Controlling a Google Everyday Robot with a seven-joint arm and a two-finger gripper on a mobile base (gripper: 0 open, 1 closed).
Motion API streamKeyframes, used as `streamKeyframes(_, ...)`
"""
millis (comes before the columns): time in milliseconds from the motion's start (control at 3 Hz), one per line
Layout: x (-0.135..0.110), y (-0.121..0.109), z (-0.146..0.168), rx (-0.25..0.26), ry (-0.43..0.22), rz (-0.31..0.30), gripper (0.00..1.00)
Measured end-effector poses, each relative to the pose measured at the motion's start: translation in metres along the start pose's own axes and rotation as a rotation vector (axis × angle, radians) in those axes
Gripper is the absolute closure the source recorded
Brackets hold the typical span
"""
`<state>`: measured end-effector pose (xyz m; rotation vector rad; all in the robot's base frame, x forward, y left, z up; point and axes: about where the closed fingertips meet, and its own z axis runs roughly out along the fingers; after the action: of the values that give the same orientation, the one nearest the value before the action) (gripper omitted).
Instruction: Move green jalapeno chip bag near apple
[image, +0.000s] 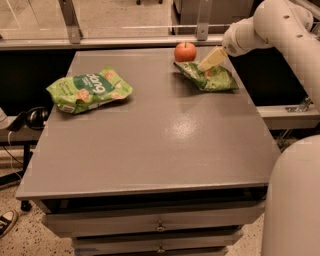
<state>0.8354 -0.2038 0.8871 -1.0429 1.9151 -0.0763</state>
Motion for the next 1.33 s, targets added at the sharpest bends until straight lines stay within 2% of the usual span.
streamKeyframes(333,0.0,0.001,-0.011,-0.007,-0.016,0.012,0.0)
streamKeyframes(667,0.009,0.009,-0.045,-0.065,-0.043,0.067,0.0)
streamKeyframes(1000,0.026,0.02,-0.094,-0.138,-0.075,0.1,0.0)
streamKeyframes(1333,0.05,0.019,-0.159,-0.195,-0.136,0.083,0.0)
